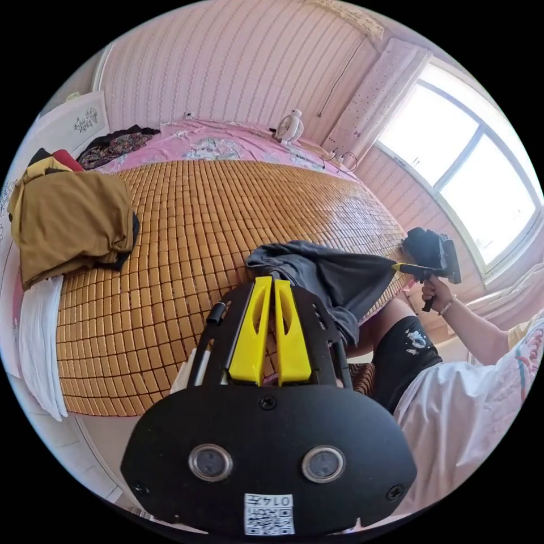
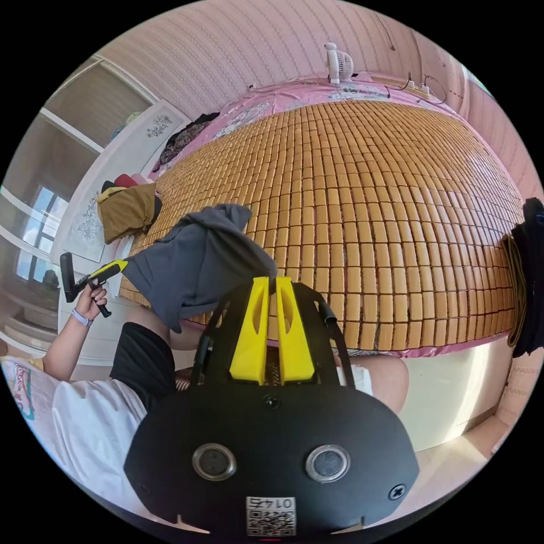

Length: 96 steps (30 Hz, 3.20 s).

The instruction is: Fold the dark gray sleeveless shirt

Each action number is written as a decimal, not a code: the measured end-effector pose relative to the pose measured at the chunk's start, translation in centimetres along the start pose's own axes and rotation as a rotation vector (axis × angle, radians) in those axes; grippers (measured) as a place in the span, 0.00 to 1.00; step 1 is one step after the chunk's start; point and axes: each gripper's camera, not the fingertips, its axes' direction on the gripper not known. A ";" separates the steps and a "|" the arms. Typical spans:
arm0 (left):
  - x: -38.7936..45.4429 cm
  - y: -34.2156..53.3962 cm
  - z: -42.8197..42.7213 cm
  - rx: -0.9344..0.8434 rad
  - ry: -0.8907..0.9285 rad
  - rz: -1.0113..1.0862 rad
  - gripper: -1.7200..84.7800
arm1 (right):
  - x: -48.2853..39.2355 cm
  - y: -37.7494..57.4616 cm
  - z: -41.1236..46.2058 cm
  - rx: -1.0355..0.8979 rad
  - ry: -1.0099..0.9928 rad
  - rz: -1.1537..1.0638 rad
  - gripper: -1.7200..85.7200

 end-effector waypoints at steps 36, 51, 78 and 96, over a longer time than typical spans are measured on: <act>15.7 1.0 -43.2 1.111 -0.160 0.308 0.01 | -14.5 5.7 -45.7 1.026 0.004 -0.740 0.02; 6.8 -14.4 -26.7 0.774 -0.157 0.081 0.01 | -5.7 -15.3 -29.8 0.694 -0.007 -0.286 0.02; -10.5 -1.6 9.5 -0.215 -0.009 -0.288 0.01 | 16.9 1.6 2.5 -0.014 -0.028 0.214 0.03; -14.5 -0.8 13.3 -0.392 0.088 -0.287 0.13 | 15.5 2.8 6.3 -0.140 0.083 0.253 0.13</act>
